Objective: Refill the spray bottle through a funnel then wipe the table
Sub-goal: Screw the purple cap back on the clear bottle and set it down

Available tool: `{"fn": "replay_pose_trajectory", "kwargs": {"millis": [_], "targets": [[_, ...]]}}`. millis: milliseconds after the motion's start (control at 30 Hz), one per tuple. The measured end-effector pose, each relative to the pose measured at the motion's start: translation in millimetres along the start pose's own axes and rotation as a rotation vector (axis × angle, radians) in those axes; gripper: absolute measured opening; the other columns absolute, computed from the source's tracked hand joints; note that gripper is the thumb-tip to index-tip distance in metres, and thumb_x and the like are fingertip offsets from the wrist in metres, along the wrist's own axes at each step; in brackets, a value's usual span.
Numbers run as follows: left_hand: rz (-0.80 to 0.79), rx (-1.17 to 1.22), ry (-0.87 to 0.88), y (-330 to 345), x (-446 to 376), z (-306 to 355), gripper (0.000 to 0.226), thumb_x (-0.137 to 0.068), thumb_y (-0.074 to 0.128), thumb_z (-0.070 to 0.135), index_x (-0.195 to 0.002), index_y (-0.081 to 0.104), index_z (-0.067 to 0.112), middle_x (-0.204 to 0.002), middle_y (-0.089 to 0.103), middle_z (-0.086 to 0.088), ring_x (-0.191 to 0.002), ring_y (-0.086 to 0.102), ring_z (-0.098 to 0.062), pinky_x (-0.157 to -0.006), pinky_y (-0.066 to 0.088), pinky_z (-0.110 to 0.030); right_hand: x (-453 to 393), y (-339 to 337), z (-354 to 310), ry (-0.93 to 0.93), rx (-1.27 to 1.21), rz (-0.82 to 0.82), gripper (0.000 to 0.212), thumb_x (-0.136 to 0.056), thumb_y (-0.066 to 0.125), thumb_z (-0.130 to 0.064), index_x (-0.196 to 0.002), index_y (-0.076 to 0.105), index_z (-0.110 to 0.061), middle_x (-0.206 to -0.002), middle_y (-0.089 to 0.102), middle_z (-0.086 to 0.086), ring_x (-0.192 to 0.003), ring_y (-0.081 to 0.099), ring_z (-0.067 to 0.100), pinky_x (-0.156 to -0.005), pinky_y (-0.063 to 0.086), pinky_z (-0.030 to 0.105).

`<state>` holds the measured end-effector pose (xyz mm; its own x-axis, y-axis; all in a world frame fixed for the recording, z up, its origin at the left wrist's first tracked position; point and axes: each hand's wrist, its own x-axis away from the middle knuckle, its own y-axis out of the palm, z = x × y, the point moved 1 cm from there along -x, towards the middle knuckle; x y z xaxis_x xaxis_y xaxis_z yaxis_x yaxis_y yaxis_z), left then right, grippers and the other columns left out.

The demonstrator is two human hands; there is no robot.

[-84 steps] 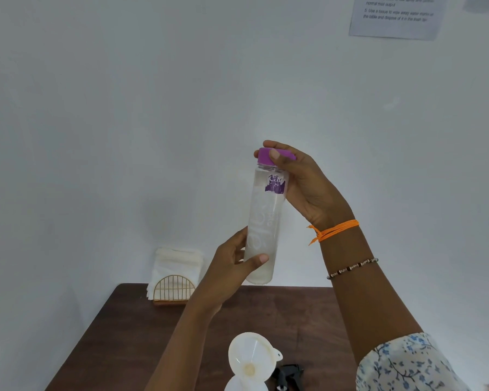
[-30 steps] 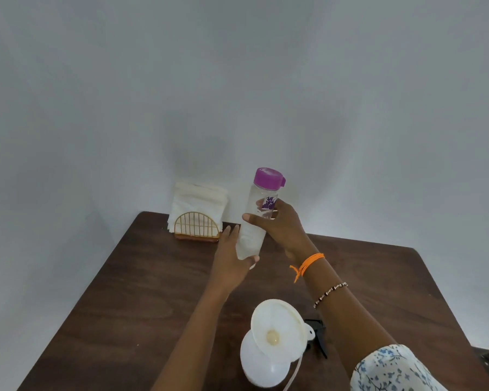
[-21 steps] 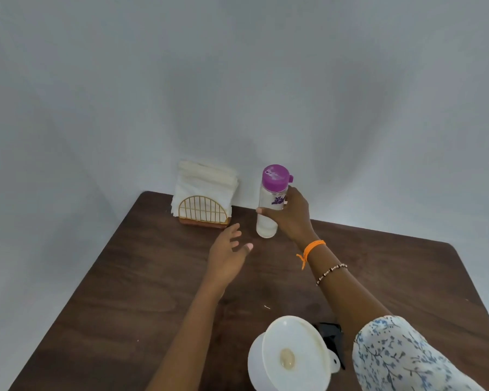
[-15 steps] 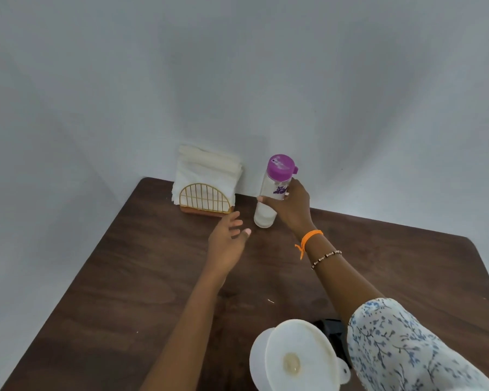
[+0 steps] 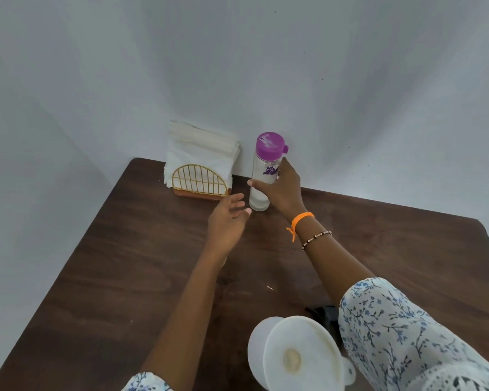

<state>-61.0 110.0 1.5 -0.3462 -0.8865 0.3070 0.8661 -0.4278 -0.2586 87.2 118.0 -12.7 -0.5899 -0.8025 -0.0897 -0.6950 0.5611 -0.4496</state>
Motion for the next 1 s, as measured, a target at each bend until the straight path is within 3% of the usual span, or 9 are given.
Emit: {"fn": "replay_pose_trajectory", "kwargs": {"millis": [333, 433, 600, 700, 867, 1000], "targets": [[-0.034, -0.002, 0.026, -2.4, 16.2, 3.5, 0.030, -0.091, 0.056, 0.017, -0.120, 0.057, 0.023, -0.107, 0.058, 0.014, -0.091, 0.053, 0.005, -0.072, 0.039, -0.010, 20.1, -15.9, 5.3, 0.156, -0.053, -0.016, 0.064, -0.069, 0.080, -0.020, -0.123, 0.047, -0.011, -0.122, 0.052, 0.003, -0.106, 0.051, 0.016, -0.084, 0.044, 0.025], [-0.052, 0.020, 0.031, -4.4, 31.4, 4.8, 0.029, -0.091, 0.056, 0.018, -0.120, 0.057, 0.024, -0.108, 0.059, 0.015, -0.095, 0.054, 0.005, -0.075, 0.039, -0.011, 43.1, -30.0, 2.4, 0.239, -0.103, 0.012, 0.058, -0.073, 0.078, -0.021, -0.123, 0.048, -0.013, -0.119, 0.052, 0.000, -0.103, 0.050, 0.012, -0.081, 0.041, 0.022], [-0.099, 0.081, 0.048, -13.1, 72.4, 6.1, 0.028, -0.092, 0.056, 0.018, -0.118, 0.059, 0.026, -0.110, 0.062, 0.013, -0.102, 0.056, 0.001, -0.074, 0.040, -0.010, 90.9, -62.1, -15.6, 0.263, -0.191, -0.062, 0.028, -0.079, 0.072, -0.016, -0.105, 0.061, -0.014, -0.106, 0.062, 0.002, -0.097, 0.057, 0.013, -0.079, 0.044, 0.018], [-0.120, 0.130, 0.060, -20.0, 101.3, 2.9, 0.024, -0.092, 0.056, 0.018, -0.112, 0.060, 0.030, -0.107, 0.064, 0.014, -0.102, 0.058, 0.001, -0.076, 0.043, -0.012, 126.2, -81.4, -27.8, 0.276, -0.285, -0.098, 0.016, -0.085, 0.065, -0.017, -0.100, 0.065, -0.016, -0.097, 0.064, 0.000, -0.094, 0.057, 0.011, -0.084, 0.045, 0.024], [-0.195, 0.122, 0.090, -24.3, 143.6, -8.9, 0.031, -0.093, 0.047, 0.004, -0.112, 0.062, 0.023, -0.105, 0.065, 0.010, -0.093, 0.061, 0.002, -0.075, 0.048, -0.010, 181.2, -109.4, -48.2, 0.270, -0.365, -0.185, 0.016, -0.090, 0.058, -0.020, -0.105, 0.065, -0.017, -0.102, 0.066, 0.003, -0.095, 0.059, 0.011, -0.088, 0.046, 0.026], [-0.276, 0.067, 0.084, -16.4, 168.7, -29.8, 0.038, -0.091, 0.046, -0.002, -0.104, 0.064, 0.028, -0.103, 0.067, 0.014, -0.095, 0.061, 0.003, -0.075, 0.051, -0.015, 219.6, -123.7, -53.2, 0.288, -0.461, -0.093, 0.017, -0.093, 0.052, -0.022, -0.103, 0.065, -0.017, -0.097, 0.068, -0.001, -0.091, 0.059, 0.011, -0.085, 0.045, 0.024]]}}
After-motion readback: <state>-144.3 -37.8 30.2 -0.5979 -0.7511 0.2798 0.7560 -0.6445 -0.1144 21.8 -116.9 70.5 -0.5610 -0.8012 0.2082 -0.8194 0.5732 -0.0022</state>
